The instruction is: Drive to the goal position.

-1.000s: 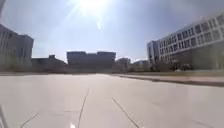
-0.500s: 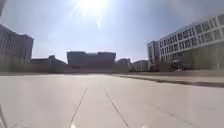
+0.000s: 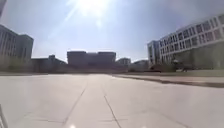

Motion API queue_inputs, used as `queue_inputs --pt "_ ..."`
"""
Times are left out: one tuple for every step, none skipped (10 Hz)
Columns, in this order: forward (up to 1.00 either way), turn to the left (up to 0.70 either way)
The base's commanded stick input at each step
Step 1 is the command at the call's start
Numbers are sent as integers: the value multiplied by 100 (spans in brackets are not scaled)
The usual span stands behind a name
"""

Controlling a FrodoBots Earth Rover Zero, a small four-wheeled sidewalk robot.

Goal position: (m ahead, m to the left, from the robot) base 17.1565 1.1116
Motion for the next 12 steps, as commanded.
queue_inputs --pt "100 5" --pt "100 5" --pt "100 5" --pt "100 5" --pt "100 5" --pt "100 5" --pt "100 5" --pt "100 5" --pt "100 5" --pt "100 5" --pt "100 5" --pt "100 5"
